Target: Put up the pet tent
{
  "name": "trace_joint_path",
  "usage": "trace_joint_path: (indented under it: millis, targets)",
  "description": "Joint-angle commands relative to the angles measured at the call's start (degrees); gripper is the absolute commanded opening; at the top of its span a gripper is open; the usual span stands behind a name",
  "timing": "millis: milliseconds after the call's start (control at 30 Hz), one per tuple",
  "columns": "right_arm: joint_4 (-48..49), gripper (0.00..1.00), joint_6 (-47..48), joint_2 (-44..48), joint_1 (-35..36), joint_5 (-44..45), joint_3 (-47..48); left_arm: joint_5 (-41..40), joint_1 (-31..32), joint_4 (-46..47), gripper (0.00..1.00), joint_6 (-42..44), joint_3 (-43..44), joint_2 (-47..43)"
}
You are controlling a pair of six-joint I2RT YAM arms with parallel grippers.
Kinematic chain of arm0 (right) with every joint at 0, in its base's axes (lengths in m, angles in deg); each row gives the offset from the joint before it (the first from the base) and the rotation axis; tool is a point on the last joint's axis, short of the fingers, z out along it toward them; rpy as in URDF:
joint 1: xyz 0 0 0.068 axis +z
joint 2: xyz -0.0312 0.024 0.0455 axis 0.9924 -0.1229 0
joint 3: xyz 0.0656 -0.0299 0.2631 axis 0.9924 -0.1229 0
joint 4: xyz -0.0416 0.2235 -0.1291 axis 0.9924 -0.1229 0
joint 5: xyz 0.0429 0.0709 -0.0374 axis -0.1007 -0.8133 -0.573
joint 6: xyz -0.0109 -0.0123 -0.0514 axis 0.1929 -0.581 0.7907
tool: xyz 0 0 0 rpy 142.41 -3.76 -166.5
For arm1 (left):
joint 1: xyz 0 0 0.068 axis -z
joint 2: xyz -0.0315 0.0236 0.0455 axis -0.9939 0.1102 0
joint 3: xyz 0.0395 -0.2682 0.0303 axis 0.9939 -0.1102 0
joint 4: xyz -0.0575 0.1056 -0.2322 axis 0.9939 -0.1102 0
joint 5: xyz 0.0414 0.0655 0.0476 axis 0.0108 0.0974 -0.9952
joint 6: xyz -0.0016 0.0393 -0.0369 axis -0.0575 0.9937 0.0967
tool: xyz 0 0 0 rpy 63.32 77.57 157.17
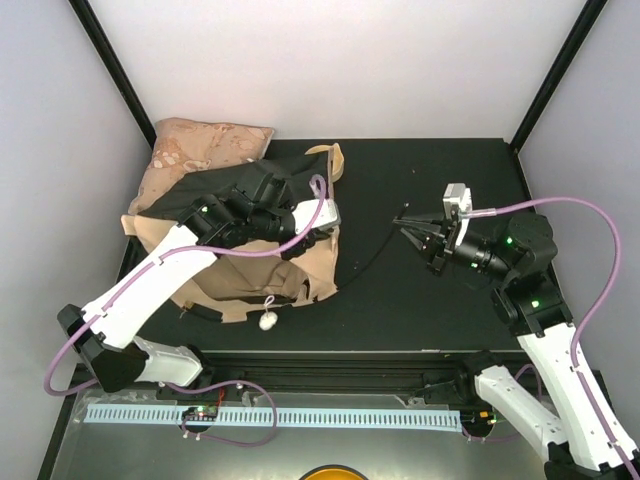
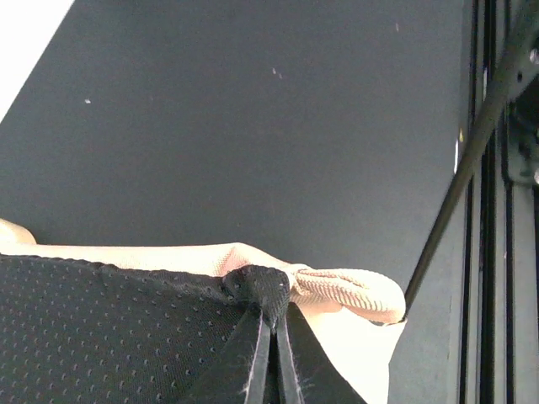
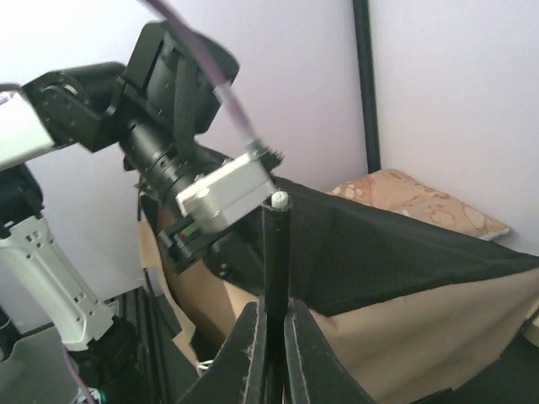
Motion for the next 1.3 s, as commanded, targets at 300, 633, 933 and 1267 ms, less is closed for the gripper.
trace_joint_path:
  millis: [300,633,933,1267]
  targets:
    - [-8.07,0.01,6.27,-3.19,12.14,3.27,-0.61,11.85,0.16,27.07,0.02,-32.45,6.18,-6.65]
    - [-10.47,0.01,7.15,-8.12,17.17,3.21,1.6,17.07,0.17,27.63,0.02,-31.82,5.17,-6.42]
    - [-12.4,0.01,8.89,-10.84,19.05,4.23,3.81,18.45,0.17,27.57,0.02,-33.18,4.83,-6.37]
    - [-14.03,0.01,9.82,-12.82,20.88,5.97,5.42,19.2,0.17,27.61,0.02,-33.58,4.27,-6.41]
